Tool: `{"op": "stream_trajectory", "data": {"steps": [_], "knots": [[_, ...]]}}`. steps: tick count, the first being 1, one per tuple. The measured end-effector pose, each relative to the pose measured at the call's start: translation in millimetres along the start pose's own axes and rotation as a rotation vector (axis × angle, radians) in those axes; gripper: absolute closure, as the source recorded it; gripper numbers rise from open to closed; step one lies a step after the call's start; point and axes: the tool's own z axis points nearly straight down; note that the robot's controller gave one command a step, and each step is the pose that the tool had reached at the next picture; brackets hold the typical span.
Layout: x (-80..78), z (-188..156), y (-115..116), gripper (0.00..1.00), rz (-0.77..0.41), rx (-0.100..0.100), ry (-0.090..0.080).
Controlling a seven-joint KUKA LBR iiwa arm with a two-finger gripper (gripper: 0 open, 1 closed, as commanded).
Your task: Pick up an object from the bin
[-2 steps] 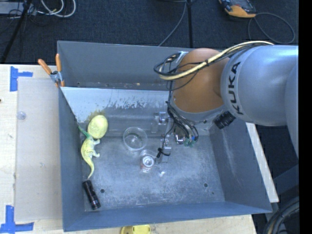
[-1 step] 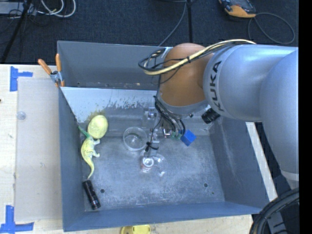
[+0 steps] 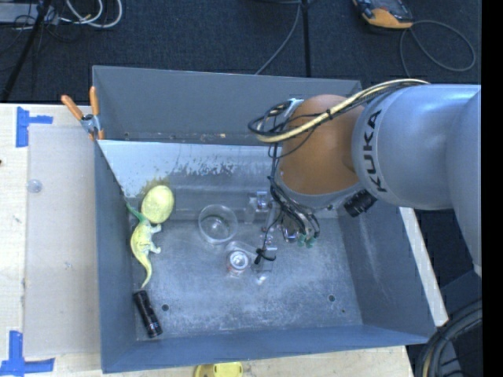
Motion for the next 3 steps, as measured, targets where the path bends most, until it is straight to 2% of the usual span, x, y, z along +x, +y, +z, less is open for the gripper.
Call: {"op": "stream_trajectory", "data": {"steps": [1, 2, 3], "knots": [[-40.3, 63, 40, 0.0, 0.096, 0.001, -0.002], [16.8, 73, -9, 1.0, -0.023, 0.001, 0.004], [16.7, 73, -8, 1.0, -0.023, 0.0, 0.003]]}}
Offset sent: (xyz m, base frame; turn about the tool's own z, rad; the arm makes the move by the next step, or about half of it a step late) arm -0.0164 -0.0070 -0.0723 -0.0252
